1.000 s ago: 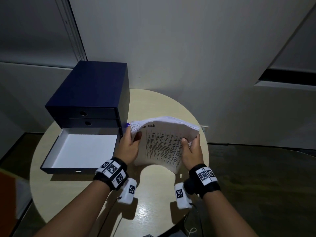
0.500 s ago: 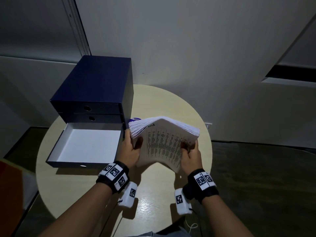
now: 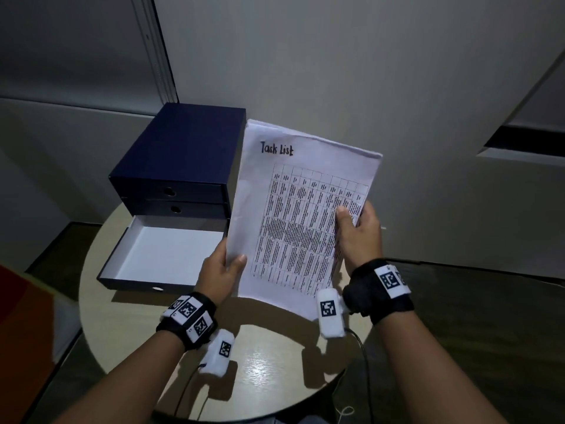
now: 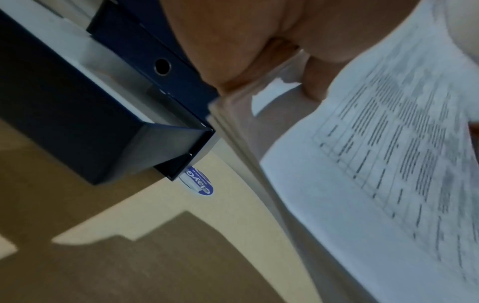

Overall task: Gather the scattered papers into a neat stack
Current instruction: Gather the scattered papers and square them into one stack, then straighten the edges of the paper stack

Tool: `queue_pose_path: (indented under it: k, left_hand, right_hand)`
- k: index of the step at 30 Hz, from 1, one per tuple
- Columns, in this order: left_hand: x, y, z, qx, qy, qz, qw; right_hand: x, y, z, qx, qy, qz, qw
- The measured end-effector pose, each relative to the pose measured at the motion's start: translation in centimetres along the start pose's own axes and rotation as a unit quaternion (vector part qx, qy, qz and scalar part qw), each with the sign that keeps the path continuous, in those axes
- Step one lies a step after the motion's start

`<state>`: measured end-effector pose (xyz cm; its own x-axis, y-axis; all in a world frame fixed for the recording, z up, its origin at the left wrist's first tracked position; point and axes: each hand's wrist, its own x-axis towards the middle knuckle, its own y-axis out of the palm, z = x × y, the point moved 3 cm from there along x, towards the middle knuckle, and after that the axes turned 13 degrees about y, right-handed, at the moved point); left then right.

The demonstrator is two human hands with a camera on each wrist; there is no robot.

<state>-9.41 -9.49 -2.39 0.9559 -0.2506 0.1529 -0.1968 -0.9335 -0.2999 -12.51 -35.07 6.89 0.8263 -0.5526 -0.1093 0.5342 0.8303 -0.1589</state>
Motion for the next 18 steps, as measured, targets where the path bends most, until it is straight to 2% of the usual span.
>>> queue_pose_path:
  k: [3,7,10,16,18]
  left_hand:
    - [-0.4,-0.1,-0.5,-0.019,-0.012,-0.024,0.999]
    - [-0.5,-0.1,-0.9,-0.067,-0.017,-0.05,0.996]
    - [-0.7,-0.1,-1.4,-0.102,-0.025,-0.058,0.993]
    - [-2.4,-0.3,-2.0,-0.046,-0.05,-0.038,0.997]
    - [-4.0,-1.3,-1.8,-0.062,-0.052,-0.027,0.996]
  right_hand:
    - [-1.5,-0.1,-0.1,0.032,0.027,0.074,0.996]
    - [-4.4,-0.6,-4.4,-0.06,0.072,0.164,0.982]
    - [-6.5,-1.2,-6.9,-0.091,0.091,0.218,0.967]
    - [-8.0,-1.4,-7.8,-0.089,0.065,0.215,0.97]
    - [-8.3,-1.0,-8.2,-0.079,0.071,0.22,0.97]
